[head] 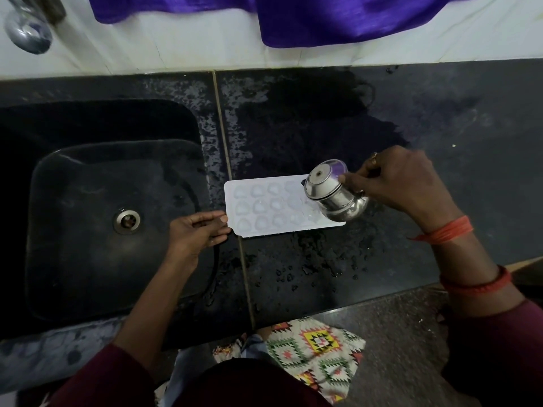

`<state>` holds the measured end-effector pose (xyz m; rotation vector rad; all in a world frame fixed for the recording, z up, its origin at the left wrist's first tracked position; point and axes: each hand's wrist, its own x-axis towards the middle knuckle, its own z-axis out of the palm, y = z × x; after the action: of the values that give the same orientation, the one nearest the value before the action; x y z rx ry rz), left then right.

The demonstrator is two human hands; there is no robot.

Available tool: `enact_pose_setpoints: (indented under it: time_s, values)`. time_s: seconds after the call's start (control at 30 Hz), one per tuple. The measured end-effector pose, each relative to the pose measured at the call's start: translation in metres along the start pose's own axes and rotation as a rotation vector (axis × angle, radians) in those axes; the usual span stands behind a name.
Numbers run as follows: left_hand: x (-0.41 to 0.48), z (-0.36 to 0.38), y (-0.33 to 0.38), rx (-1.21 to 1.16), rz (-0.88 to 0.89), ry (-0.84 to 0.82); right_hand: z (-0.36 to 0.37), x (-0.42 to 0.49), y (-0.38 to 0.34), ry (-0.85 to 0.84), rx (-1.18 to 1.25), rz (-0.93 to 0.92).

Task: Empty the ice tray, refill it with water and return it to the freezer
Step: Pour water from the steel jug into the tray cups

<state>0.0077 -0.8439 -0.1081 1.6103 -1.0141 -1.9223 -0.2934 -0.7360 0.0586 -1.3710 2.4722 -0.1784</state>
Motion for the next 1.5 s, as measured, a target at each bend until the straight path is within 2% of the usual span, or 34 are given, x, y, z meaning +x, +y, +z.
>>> enact_pose_setpoints:
  time_s: [0.53, 1.5]
  values:
    - [0.000, 0.001, 0.000, 0.003, -0.008, 0.003, 0.001, -0.014, 0.008, 0.025, 0.028, -0.007]
    - [-0.002, 0.002, 0.002, 0.004, 0.004, -0.008, 0.005, -0.025, -0.004, 0.016, -0.067, 0.052]
